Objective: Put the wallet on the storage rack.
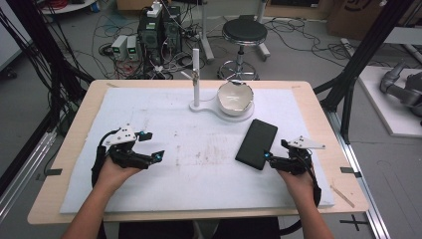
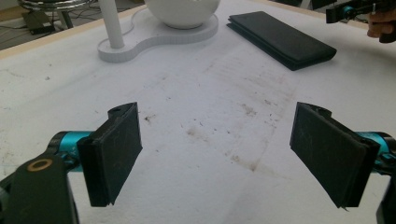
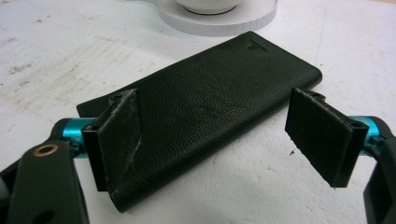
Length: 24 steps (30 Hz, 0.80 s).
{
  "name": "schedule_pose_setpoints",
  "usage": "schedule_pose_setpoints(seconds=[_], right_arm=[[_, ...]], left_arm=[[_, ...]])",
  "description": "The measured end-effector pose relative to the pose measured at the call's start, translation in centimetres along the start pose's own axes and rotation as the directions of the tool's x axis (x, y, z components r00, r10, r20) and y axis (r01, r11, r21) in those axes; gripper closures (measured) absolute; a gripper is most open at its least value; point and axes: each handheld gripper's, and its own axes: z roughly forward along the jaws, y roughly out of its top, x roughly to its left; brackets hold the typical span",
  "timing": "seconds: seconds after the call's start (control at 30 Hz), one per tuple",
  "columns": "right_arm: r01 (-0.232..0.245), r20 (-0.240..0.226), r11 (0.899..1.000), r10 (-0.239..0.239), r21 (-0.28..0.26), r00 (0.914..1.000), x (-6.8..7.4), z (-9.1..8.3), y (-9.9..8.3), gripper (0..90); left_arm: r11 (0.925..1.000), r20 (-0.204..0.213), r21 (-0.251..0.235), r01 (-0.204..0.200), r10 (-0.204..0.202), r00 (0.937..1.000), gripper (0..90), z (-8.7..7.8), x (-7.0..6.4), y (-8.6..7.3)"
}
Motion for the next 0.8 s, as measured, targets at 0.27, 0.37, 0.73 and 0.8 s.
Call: schedule_pose_setpoints(seconds=[0.27, 0.37, 0.73, 0.8], right_arm=[[-0.012, 0.019, 0.998, 0.011, 0.056, 0.9998, 0.3, 1.4, 0.1, 19.1], [-0.037, 0.012, 0.995, 0.036, 0.088, 0.9993, 0.3, 1.8, -0.2, 19.1], [-0.193, -0.044, 0.962, 0.205, 0.192, 0.9777, 0.0, 2.9, -0.8, 19.3], [-0.189, -0.038, 0.962, 0.200, 0.195, 0.9791, 0.1, 2.9, -0.8, 19.4]], left_arm=[[0.9998, 0.005, -0.013, -0.013, 0.013, 0.9999, 16.5, -0.1, -0.5, 0.1], [0.9999, 0.011, 0.000, -0.014, 0.014, 0.9998, 16.5, 0.1, -0.6, 0.0], [0.9988, 0.011, 0.040, -0.030, 0.029, 0.9995, 16.5, 0.7, -0.8, -0.4], [0.9984, 0.012, 0.045, -0.034, 0.034, 0.9994, 16.5, 0.7, -0.8, -0.4]])
